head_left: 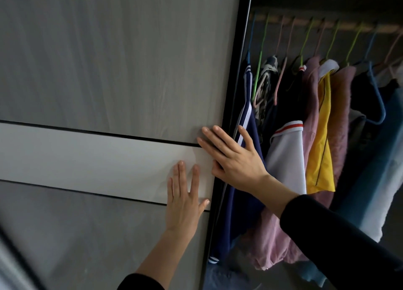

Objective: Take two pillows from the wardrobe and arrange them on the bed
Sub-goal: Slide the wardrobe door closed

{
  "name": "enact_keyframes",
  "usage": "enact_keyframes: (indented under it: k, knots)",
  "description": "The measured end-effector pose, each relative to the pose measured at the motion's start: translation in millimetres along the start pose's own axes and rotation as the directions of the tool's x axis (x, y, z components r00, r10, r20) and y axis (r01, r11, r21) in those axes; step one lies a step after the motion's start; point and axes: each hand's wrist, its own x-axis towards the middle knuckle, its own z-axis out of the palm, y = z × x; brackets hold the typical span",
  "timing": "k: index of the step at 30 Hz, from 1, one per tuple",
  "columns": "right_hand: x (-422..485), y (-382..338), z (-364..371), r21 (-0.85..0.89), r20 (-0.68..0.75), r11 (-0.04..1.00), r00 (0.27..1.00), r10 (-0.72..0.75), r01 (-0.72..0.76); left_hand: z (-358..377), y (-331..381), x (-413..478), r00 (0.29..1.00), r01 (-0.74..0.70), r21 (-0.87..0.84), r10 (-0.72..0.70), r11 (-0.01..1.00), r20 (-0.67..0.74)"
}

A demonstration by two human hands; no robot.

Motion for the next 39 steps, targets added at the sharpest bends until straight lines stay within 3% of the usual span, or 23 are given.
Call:
enact_keyframes:
  k: [12,21,26,32,39]
  knots:
    - [-74,66,-11,-0.068,0.052,0.998,0.998,0.020,-0.017,17,56,-3,0.970,-0.239,0.035,0.240,0.971,-0.044]
    - [-157,143,-32,-0.172,0.119,0.983,0.989,0.083,-0.062,18,121,13,0.849,-0.492,0.163,0.513,0.855,-0.126]
    - [-204,172,-52,-0.190,0.203,0.968,0.958,0.204,-0.166,7,144,35,0.777,-0.553,0.215,0.591,0.805,-0.215]
    - [-246,186,-69,-0.202,0.350,0.892,0.820,0.452,-0.405,-1,175,56,0.726,-0.601,0.264,0.653,0.755,-0.215]
    - [-253,177,-63,-0.080,0.381,0.613,0.544,0.747,-0.786,-3,236,65,0.665,-0.686,0.243,0.726,0.686,-0.173]
